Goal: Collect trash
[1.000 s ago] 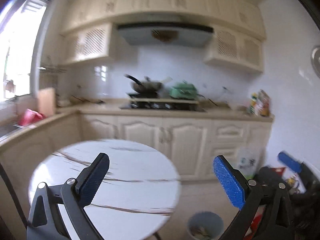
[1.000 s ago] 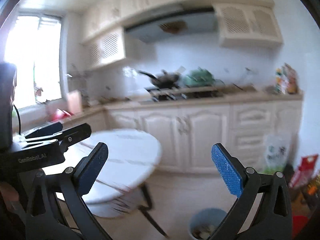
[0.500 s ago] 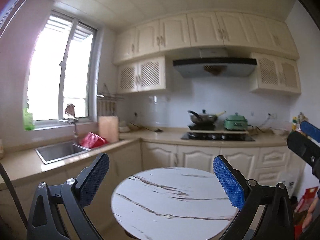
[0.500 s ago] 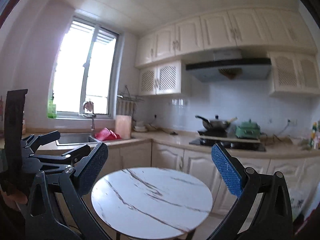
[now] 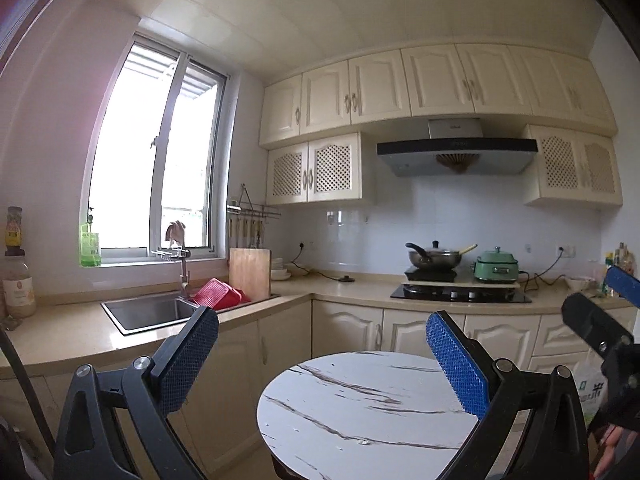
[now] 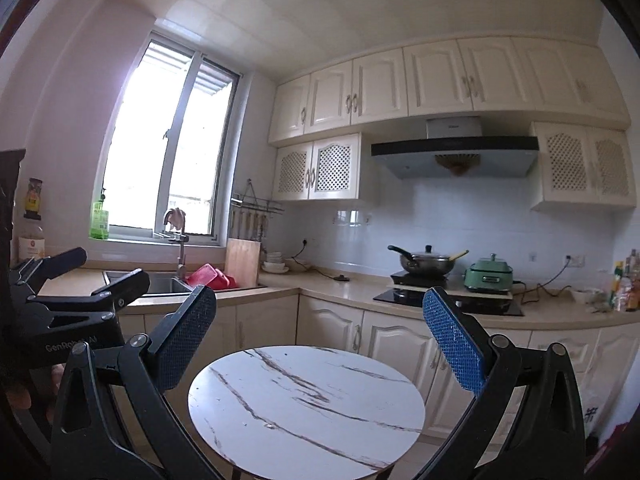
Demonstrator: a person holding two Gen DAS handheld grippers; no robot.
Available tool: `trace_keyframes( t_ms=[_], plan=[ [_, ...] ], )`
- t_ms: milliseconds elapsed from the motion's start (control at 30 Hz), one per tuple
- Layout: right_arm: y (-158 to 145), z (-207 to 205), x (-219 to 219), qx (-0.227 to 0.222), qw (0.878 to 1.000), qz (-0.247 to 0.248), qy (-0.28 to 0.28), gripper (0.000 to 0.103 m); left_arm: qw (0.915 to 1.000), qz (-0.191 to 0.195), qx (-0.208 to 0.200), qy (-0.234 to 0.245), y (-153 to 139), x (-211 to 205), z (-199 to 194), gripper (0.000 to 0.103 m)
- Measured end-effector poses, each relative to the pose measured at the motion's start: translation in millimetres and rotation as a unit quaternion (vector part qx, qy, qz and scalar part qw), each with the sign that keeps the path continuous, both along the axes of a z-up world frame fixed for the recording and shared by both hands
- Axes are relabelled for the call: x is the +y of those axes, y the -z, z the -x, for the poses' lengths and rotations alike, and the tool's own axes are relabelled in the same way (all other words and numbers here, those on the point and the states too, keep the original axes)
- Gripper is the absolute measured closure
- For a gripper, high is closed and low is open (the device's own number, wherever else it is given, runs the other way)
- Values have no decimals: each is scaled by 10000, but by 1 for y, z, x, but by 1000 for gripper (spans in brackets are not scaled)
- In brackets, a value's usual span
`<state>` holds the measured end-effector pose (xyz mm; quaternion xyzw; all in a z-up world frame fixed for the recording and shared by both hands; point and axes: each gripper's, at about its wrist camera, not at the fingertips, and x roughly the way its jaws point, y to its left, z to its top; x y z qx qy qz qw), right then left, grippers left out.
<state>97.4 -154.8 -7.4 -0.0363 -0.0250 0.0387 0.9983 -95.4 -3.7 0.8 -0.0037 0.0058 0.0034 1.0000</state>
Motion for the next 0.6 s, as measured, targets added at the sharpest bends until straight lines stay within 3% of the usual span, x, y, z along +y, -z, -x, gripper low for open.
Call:
trace_keyframes(
  t_ms=[600],
  plan=[
    [2, 1, 1, 50, 9999, -38, -92, 0, 10000, -50, 10, -37, 14, -5, -4, 1]
  ],
)
